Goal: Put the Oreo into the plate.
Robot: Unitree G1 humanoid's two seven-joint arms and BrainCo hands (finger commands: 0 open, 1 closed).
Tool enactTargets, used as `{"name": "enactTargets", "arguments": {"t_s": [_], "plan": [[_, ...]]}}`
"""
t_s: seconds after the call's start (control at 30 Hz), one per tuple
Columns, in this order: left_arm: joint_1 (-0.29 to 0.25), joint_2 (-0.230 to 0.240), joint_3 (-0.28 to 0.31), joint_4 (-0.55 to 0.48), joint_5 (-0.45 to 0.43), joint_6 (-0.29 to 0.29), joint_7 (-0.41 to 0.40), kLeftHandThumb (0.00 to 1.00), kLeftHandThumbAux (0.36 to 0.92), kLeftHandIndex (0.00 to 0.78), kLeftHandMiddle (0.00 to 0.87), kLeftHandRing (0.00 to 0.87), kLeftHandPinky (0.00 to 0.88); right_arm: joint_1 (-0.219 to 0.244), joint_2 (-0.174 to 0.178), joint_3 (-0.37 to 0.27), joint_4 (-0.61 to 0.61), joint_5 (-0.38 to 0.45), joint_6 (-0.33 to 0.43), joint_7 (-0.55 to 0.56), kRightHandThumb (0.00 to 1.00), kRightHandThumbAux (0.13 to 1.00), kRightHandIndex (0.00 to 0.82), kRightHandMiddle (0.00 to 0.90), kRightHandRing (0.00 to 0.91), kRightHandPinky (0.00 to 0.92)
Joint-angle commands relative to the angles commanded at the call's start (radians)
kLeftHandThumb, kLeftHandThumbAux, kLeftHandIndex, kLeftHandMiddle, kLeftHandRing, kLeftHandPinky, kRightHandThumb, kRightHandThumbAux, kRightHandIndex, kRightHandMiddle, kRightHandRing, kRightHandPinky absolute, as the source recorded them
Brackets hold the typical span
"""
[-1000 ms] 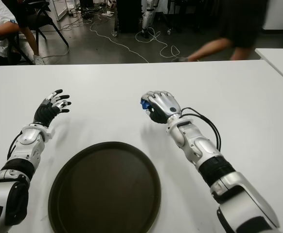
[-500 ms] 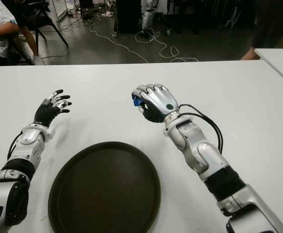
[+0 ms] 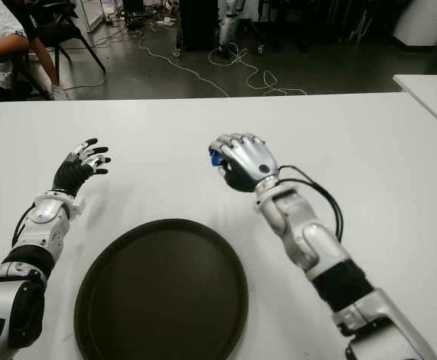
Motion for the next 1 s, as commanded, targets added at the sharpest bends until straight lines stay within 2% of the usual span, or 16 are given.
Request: {"name": "enactTargets", "arguments": {"t_s": [0.07,0.2,0.3,0.43,0.53,0.63,0.77,0.83,0.9,1.0], "plan": [[0.0,0.0,0.0,0.0,0.0,-0.001,0.0,0.235,0.667,0.103,0.223,0.252,0.318,0.028,0.008,0.014,-0.031,-0.007,-0.006,0.006,0.828,0.695,0.361,0.529,0.53,0.481],[0.001,0.0,-0.002,-0.002,0.002,-0.003,0.002,0.236,0.67,0.106,0.226,0.249,0.315,0.06,0.005,0.051,-0.119,0.037,-0.078,0.089,0.827,0.696,0.361,0.525,0.529,0.484],[0.002,-0.001,-0.001,-0.003,0.001,-0.003,0.002,0.241,0.669,0.105,0.226,0.25,0.317,0.107,-0.009,0.055,-0.207,0.054,-0.116,0.13,0.826,0.696,0.362,0.52,0.535,0.505],[0.003,-0.002,0.0,-0.004,0.0,-0.004,0.001,0.241,0.665,0.102,0.223,0.252,0.325,0.138,-0.014,0.043,-0.283,0.094,-0.147,0.201,0.827,0.696,0.364,0.518,0.547,0.527],[0.004,-0.002,-0.002,-0.005,0.002,-0.006,0.002,0.237,0.662,0.102,0.221,0.254,0.326,0.134,-0.008,0.03,-0.31,0.14,-0.151,0.271,0.829,0.694,0.367,0.53,0.573,0.566],[0.004,0.0,-0.005,-0.005,0.006,-0.002,0.004,0.236,0.665,0.106,0.222,0.255,0.323,0.078,-0.006,0.038,-0.346,0.172,-0.122,0.411,0.833,0.691,0.372,0.545,0.591,0.589],[0.006,-0.001,-0.006,-0.009,0.006,-0.004,0.003,0.231,0.662,0.107,0.223,0.255,0.324,0.046,0.001,0.062,-0.354,0.165,-0.112,0.51,0.84,0.685,0.388,0.548,0.623,0.651],[0.007,-0.001,-0.008,-0.012,0.008,-0.005,0.005,0.222,0.657,0.107,0.224,0.255,0.323,0.026,-0.001,0.075,-0.328,0.15,-0.122,0.536,0.845,0.679,0.413,0.51,0.637,0.675],[0.007,0.0,-0.01,-0.013,0.012,-0.006,0.007,0.215,0.652,0.109,0.227,0.256,0.319,-0.001,0.002,0.109,-0.227,0.106,-0.154,0.514,0.847,0.677,0.421,0.497,0.646,0.687],[0.008,0.002,-0.012,-0.012,0.014,-0.005,0.009,0.209,0.649,0.112,0.231,0.256,0.314,0.007,-0.024,0.132,-0.208,0.054,-0.183,0.502,0.849,0.675,0.426,0.488,0.653,0.698]]}}
